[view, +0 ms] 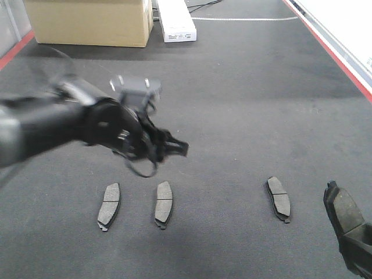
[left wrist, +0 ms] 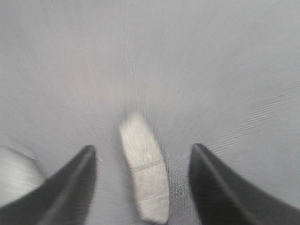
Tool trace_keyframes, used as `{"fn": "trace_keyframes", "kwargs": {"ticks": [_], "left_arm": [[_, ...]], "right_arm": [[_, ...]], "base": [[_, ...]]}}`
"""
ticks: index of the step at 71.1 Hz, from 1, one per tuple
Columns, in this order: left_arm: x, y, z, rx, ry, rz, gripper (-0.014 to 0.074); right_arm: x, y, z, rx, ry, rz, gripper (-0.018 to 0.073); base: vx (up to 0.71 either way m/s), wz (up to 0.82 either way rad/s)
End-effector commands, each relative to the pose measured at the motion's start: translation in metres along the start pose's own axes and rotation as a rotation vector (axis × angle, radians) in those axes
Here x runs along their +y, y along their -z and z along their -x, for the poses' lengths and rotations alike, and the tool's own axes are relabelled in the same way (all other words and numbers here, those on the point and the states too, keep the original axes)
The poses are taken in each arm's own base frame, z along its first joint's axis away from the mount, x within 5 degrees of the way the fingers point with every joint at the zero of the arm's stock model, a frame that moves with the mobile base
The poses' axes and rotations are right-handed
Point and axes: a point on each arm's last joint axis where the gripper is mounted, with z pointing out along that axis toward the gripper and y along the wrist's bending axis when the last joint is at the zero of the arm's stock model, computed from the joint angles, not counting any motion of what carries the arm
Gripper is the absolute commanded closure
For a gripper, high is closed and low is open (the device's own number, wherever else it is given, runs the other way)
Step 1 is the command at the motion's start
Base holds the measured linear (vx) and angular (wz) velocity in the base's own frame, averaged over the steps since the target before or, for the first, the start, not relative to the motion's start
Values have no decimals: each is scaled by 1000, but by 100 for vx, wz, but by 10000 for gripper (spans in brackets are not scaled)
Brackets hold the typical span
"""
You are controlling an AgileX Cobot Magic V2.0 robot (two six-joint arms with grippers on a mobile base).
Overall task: Move and align brake pads A on conveyor
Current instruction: 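Open the left gripper and withdraw it from the placed pad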
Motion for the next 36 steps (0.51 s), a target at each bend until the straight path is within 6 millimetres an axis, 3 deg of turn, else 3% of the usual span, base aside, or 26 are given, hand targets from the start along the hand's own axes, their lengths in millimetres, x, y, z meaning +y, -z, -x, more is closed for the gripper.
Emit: {"fn": "trace_keyframes", "kwargs": {"ticks": [1, 15, 36], "left_arm": [[3, 58, 3, -173, -53, -27, 365], [28, 118, -48, -304, -52, -85, 602], [67, 194, -138, -624, -36, -206, 604]], "right_arm": [[0, 5, 17, -117, 10, -2, 517], [0, 5, 17, -117, 10, -2, 517], [0, 5, 17, -117, 11, -2, 517]], "base": [[0, 0], [0, 0], [0, 0]]}}
